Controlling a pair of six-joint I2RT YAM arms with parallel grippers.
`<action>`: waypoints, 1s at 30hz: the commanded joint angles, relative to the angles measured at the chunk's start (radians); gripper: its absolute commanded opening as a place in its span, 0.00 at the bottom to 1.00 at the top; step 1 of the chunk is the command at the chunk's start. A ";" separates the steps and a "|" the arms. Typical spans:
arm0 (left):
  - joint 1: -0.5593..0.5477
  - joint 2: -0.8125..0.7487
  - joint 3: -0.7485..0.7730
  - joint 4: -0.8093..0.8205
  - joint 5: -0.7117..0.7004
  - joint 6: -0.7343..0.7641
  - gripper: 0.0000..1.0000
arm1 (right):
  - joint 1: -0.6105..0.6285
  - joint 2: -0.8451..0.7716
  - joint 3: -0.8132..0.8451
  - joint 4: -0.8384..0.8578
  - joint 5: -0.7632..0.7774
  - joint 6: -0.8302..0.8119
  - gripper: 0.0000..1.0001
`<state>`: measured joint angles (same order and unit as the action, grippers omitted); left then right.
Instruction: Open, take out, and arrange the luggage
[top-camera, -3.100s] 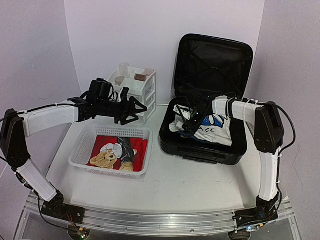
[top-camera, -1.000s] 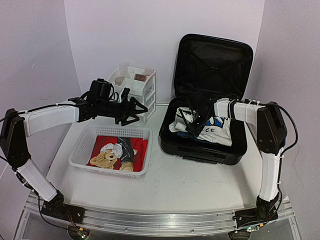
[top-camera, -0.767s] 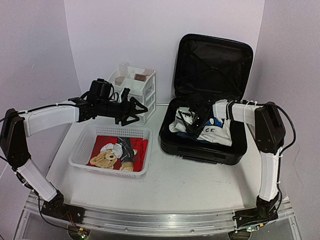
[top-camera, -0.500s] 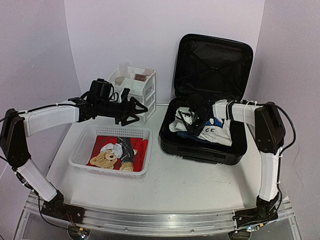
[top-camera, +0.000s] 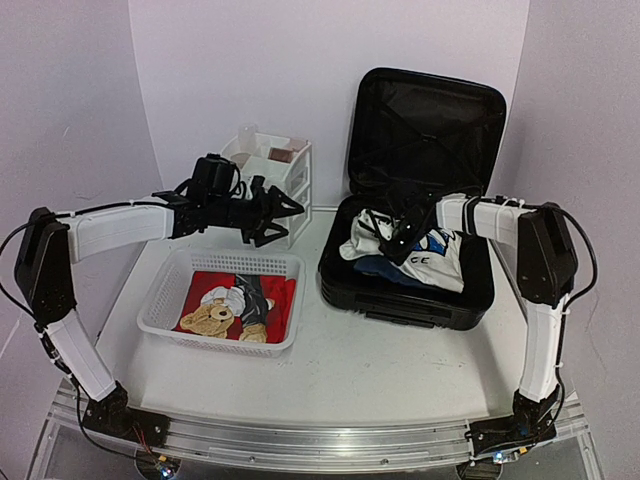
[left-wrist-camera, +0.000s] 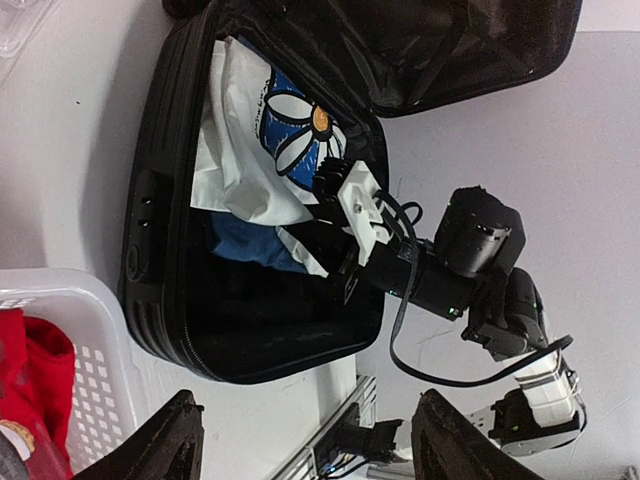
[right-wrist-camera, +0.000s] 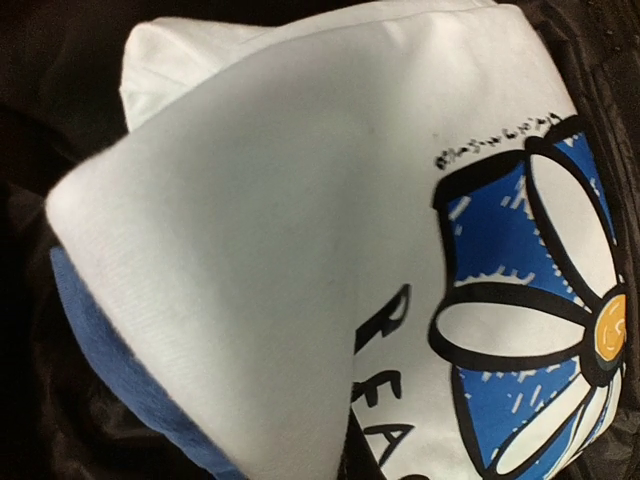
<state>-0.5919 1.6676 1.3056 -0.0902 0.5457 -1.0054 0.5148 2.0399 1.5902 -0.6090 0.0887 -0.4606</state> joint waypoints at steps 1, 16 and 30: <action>-0.023 0.074 0.114 0.086 -0.013 -0.144 0.72 | -0.030 -0.102 0.025 0.043 -0.080 0.031 0.00; -0.116 0.523 0.537 0.144 -0.118 -0.448 0.99 | -0.100 -0.143 -0.023 0.068 -0.226 0.046 0.00; -0.172 0.777 0.916 -0.180 -0.279 -0.555 1.00 | -0.123 -0.167 -0.039 0.102 -0.286 0.051 0.00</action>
<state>-0.7490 2.4004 2.1090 -0.1631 0.3252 -1.5043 0.3973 1.9553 1.5517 -0.5659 -0.1589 -0.4179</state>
